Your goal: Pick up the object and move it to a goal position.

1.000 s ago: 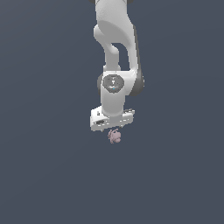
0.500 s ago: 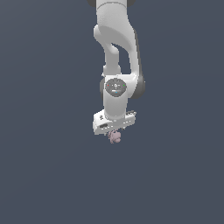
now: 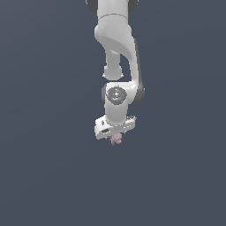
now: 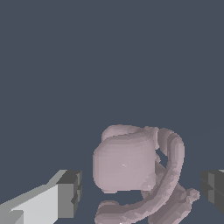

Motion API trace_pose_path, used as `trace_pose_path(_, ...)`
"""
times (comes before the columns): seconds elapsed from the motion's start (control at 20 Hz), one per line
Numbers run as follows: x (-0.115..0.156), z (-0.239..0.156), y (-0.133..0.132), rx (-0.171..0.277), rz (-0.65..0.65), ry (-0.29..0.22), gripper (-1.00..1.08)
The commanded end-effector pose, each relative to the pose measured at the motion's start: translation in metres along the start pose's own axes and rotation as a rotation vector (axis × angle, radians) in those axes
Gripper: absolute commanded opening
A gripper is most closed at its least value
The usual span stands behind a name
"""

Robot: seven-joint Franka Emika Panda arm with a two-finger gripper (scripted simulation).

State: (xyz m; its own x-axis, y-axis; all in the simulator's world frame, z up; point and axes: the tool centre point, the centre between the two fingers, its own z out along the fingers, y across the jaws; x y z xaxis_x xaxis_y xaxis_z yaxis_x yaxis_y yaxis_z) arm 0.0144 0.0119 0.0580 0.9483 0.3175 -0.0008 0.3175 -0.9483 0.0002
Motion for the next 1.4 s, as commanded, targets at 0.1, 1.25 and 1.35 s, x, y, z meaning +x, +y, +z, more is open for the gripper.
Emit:
trace_pose_path(0.1, 0.0, 0.016, 0.0, 0.0, -0.002, 0.001, 1.0)
trace_pose_path(1.25, -0.003, -0.009, 0.014, 0.0, -0.002, 0.001, -1.0)
trace_pose_path(1.35, -0.005, -0.023, 0.02, 0.0, -0.002, 0.001, -1.0)
